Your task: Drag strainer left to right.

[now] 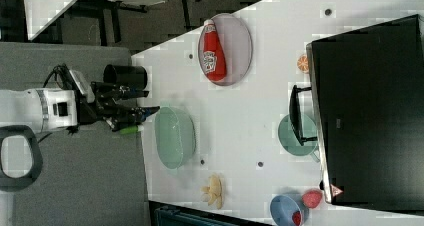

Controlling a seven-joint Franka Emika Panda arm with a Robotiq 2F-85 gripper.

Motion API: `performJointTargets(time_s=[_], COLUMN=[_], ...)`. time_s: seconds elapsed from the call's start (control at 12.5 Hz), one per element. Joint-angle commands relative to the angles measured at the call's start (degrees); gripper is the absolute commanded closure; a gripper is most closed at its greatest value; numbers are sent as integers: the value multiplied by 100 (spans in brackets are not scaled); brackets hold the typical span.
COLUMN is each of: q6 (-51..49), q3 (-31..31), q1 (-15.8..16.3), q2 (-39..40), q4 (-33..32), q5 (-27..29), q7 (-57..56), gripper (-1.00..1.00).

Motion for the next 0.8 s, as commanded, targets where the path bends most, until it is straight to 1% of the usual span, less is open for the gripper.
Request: performJointTargets(time_s=[0.08,0.24,0.48,0.64,0.8], q6=[-607,-607,-597,-595,-556], q3=[-141,-33,536,1138,1805], q1=[-71,-40,157,265,296], q2=[-2241,-2227,-2072,-1840,-1488], q4=[-1307,-1310,-1348,-1389,-1397], q5=[-141,-90,219,259,260], q7=[339,345,386,601,1177], gripper=[-59,-99,-100,-100,-100])
